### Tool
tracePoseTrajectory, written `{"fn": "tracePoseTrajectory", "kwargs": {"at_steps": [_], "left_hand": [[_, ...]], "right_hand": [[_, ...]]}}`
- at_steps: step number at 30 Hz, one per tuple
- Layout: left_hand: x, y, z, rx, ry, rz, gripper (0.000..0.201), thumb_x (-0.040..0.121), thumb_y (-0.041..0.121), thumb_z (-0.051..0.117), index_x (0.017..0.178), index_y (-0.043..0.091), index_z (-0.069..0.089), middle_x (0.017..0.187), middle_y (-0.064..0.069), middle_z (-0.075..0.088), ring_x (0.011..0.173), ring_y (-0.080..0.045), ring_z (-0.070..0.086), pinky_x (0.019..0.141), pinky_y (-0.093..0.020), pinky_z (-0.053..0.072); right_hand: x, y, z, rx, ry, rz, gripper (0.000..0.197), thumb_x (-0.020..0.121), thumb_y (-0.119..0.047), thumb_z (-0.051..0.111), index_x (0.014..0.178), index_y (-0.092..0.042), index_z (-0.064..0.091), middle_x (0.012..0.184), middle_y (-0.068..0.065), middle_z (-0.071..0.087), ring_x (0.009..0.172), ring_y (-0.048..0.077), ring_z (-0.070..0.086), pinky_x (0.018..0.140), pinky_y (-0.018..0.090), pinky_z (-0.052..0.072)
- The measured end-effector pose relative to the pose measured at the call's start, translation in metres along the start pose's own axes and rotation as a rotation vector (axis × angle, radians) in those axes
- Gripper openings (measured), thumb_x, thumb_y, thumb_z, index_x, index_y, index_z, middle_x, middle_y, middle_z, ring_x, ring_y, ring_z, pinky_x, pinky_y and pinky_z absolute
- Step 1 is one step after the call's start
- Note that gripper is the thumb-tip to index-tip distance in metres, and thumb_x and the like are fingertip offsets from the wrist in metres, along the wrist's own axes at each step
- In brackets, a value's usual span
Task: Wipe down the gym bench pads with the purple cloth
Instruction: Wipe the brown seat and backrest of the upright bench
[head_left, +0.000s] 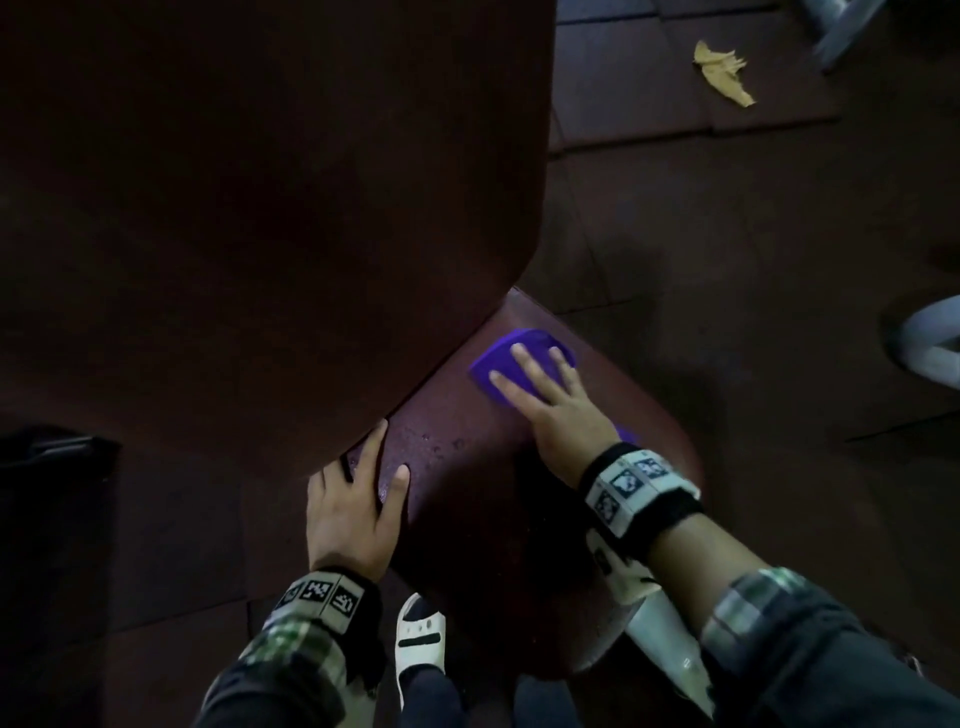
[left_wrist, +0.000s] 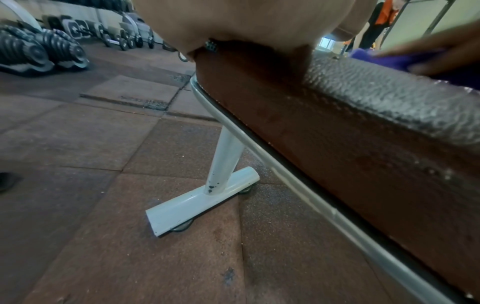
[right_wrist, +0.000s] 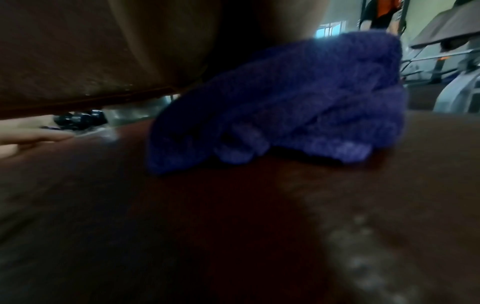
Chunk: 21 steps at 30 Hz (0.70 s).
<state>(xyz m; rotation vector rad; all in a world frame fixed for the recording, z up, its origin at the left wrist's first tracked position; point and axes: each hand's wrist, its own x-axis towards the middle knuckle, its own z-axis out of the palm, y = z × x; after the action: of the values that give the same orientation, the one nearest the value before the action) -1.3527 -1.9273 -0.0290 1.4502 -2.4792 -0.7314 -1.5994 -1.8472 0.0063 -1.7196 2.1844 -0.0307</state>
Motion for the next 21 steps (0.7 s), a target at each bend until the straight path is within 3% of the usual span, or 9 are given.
{"fn": "tracePoseTrajectory", "kwargs": {"at_steps": [2, 3, 7, 9, 13, 17, 21], "left_hand": [[0.000, -0.001, 0.000, -0.007, -0.001, -0.004, 0.061, 0.091, 0.055, 0.035, 0.145, 0.028, 0.039, 0.137, -0.025, 0.042, 0.124, -0.042, 0.039, 0.103, -0.051, 0.037], [0.001, -0.001, 0.001, -0.008, -0.011, -0.012, 0.061, 0.090, 0.056, 0.034, 0.146, 0.030, 0.038, 0.136, -0.025, 0.043, 0.123, -0.042, 0.039, 0.103, -0.052, 0.037], [0.001, -0.002, 0.001, -0.014, -0.030, -0.029, 0.062, 0.090, 0.058, 0.032, 0.146, 0.032, 0.036, 0.136, -0.025, 0.042, 0.122, -0.042, 0.040, 0.103, -0.053, 0.038], [0.001, -0.001, 0.001, -0.020, -0.025, -0.025, 0.063, 0.090, 0.057, 0.033, 0.146, 0.030, 0.036, 0.139, -0.025, 0.040, 0.124, -0.042, 0.038, 0.104, -0.053, 0.037], [-0.001, -0.001, 0.000, -0.023, -0.011, -0.008, 0.062, 0.091, 0.055, 0.033, 0.146, 0.029, 0.037, 0.141, -0.023, 0.037, 0.126, -0.040, 0.036, 0.105, -0.053, 0.036], [0.000, -0.002, 0.001, -0.027, -0.018, -0.010, 0.062, 0.091, 0.056, 0.032, 0.147, 0.031, 0.035, 0.143, -0.022, 0.034, 0.129, -0.040, 0.034, 0.106, -0.052, 0.034], [0.001, -0.003, 0.001, -0.022, -0.020, -0.002, 0.062, 0.090, 0.056, 0.033, 0.147, 0.030, 0.035, 0.146, -0.022, 0.031, 0.132, -0.041, 0.031, 0.108, -0.051, 0.031]], "right_hand": [[-0.010, -0.019, 0.009, -0.078, -0.024, -0.154, 0.070, 0.071, -0.010, 0.029, 0.140, -0.024, 0.038, 0.148, 0.013, 0.032, 0.129, 0.052, 0.033, 0.097, 0.062, 0.037], [-0.022, -0.025, 0.018, -0.084, -0.013, -0.223, 0.066, 0.074, -0.012, 0.032, 0.138, -0.024, 0.040, 0.146, 0.013, 0.037, 0.127, 0.051, 0.036, 0.096, 0.061, 0.039], [-0.093, -0.019, 0.032, -0.139, -0.017, -0.390, 0.066, 0.078, -0.020, 0.037, 0.142, -0.035, 0.033, 0.151, 0.002, 0.029, 0.135, 0.040, 0.031, 0.103, 0.050, 0.037], [-0.114, 0.006, 0.028, -0.185, -0.034, -0.360, 0.074, 0.073, -0.019, 0.036, 0.144, -0.036, 0.026, 0.152, 0.001, 0.027, 0.137, 0.036, 0.028, 0.104, 0.047, 0.036], [-0.106, 0.045, 0.014, -0.062, 0.017, -0.147, 0.083, 0.071, -0.010, 0.031, 0.146, -0.041, 0.015, 0.152, 0.001, 0.026, 0.137, 0.038, 0.026, 0.099, 0.051, 0.041], [-0.061, 0.031, 0.006, 0.037, 0.055, -0.018, 0.095, 0.065, 0.007, 0.053, 0.141, -0.043, 0.022, 0.152, 0.000, 0.022, 0.134, 0.046, 0.027, 0.092, 0.053, 0.047], [-0.035, -0.008, 0.013, -0.045, 0.008, -0.104, 0.073, 0.069, -0.010, 0.029, 0.139, -0.033, 0.030, 0.150, 0.008, 0.032, 0.130, 0.050, 0.031, 0.096, 0.061, 0.039]]}}
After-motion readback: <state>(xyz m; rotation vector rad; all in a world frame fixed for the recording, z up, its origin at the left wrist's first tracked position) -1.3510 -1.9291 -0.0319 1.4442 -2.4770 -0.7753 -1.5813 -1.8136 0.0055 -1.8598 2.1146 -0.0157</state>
